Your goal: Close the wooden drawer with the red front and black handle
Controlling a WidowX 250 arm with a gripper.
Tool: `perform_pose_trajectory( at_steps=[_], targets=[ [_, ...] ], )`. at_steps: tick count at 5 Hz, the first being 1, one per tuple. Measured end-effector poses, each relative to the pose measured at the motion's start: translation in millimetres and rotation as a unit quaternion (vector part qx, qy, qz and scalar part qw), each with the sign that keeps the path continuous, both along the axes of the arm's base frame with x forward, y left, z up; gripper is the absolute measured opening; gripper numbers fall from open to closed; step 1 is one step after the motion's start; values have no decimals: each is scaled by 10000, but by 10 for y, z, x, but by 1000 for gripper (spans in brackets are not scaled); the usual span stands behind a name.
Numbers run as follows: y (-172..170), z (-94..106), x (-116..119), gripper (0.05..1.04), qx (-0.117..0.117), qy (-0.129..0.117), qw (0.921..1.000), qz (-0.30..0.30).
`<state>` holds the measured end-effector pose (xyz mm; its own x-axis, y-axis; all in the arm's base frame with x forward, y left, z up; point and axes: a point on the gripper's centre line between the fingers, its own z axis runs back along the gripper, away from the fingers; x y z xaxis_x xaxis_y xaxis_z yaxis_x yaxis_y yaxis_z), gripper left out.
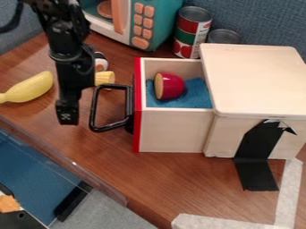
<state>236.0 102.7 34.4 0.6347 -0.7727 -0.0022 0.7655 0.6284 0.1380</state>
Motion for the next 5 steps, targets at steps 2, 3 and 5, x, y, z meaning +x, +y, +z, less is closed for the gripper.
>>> perform_pose_trajectory(
  at_steps=[2,3,5],
  targets=[
    [-172,-1,138,1001,-129,-16,9994,306],
    [-216,-43,167,1000,-143,6,9993,339],
    [-329,-119,238,1001,-99,-47,9994,330]
  ],
)
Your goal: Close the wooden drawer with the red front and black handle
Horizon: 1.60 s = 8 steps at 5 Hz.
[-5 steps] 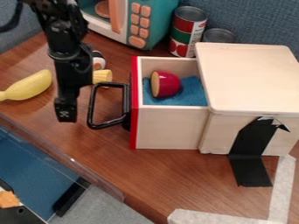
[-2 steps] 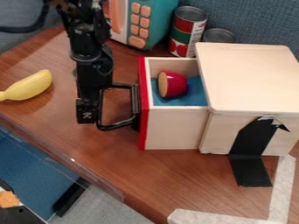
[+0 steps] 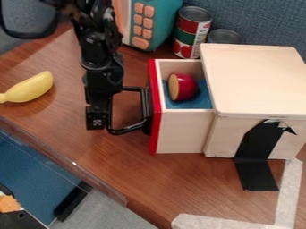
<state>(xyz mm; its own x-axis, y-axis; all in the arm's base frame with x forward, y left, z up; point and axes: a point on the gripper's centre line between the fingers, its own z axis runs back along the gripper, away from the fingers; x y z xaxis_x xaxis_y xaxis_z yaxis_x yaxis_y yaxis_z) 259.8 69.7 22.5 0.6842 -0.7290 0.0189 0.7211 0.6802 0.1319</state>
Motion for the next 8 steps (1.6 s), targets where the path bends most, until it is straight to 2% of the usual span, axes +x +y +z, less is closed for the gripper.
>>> perform_pose_trajectory(
  at_steps=[2,3,4,5,7,8],
  targets=[
    [-356,44,105,1001,-214,-21,9995,-211],
    [-478,105,204,1001,-243,-131,9992,-302],
    [-578,48,314,1000,-209,-143,9993,-272],
    [-636,-41,383,1000,-177,-81,9996,-222],
    [-756,-37,453,1000,-219,-53,9994,-278],
    [-799,-25,446,1001,-378,24,9991,-188]
  ],
)
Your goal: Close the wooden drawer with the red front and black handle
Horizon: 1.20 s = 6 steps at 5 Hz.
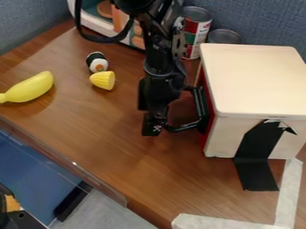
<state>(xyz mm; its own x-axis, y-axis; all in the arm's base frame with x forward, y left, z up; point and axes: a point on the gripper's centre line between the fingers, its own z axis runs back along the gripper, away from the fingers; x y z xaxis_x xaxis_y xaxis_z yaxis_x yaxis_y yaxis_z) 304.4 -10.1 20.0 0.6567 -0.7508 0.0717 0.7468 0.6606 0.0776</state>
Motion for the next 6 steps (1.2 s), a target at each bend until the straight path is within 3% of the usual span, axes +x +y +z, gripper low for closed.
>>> perform_pose_trajectory(
  at_steps=[1,2,3,4,5,6],
  targets=[
    [110,50,34,1000,84,-117,9998,102],
    [427,337,-37,1001,386,-384,9970,545],
    [809,529,-220,1001,744,-372,9901,1132],
    [1054,644,-378,1001,993,212,9888,1095],
    [1327,653,-521,1001,1056,707,9855,1124],
    [1461,806,-584,1001,843,966,9871,963]
  ],
)
